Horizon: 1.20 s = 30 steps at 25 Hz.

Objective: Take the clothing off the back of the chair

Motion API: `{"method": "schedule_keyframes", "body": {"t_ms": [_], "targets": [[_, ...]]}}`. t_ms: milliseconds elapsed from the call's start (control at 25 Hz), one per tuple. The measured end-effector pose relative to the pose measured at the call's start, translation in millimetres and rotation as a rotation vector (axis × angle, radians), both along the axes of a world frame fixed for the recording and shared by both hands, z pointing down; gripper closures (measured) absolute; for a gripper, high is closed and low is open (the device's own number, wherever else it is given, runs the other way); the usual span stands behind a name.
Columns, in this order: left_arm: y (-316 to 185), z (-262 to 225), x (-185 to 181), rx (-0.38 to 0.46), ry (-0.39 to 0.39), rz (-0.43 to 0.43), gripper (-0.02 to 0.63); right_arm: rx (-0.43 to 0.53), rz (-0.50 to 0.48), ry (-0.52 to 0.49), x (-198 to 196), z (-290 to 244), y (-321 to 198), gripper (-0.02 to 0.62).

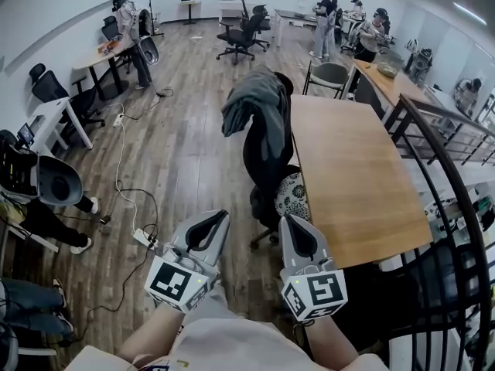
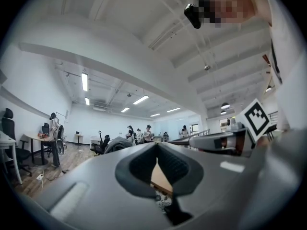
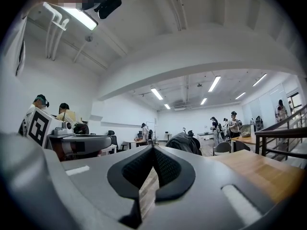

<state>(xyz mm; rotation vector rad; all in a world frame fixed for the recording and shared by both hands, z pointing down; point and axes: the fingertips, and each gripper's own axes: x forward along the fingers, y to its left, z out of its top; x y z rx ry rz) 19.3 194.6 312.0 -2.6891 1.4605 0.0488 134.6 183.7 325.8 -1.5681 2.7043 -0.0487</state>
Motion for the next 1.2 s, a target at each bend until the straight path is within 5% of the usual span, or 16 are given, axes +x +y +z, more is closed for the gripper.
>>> {"method": "schedule_keyframes", "body": {"t_ms": [840,1200], "targets": [[-148,2,-26,0.031,0.007,0.045,0.606,-0.030,0.029,0.021,-33,19,-149,0.595],[-238,6,-49,-0.018,-0.009,0.086,0.606,-0.050,0.053,0.036,-61,16,-232,0.595]]}}
